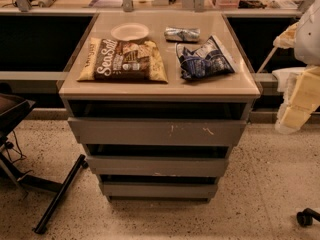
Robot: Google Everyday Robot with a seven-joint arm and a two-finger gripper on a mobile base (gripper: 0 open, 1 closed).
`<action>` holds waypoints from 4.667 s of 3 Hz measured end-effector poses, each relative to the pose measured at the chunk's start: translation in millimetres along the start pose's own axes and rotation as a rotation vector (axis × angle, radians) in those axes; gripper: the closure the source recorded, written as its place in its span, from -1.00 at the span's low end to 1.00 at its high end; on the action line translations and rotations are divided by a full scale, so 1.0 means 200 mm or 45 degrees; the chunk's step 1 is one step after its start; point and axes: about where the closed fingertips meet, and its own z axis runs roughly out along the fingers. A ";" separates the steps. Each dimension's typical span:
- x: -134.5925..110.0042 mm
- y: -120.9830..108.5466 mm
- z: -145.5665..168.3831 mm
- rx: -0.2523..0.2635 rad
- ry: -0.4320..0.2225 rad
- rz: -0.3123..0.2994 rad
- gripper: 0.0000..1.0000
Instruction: Open bottom drawer
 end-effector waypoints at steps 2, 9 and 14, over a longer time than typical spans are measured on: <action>0.01 0.09 0.08 -0.004 -0.061 -0.013 -1.00; -0.44 1.18 1.56 -0.307 -0.522 0.148 -1.00; -0.01 1.04 2.38 -0.196 -0.513 0.332 -1.00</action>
Offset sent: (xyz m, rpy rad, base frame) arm -0.0416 0.0136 -0.0743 0.1432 -0.0187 0.0741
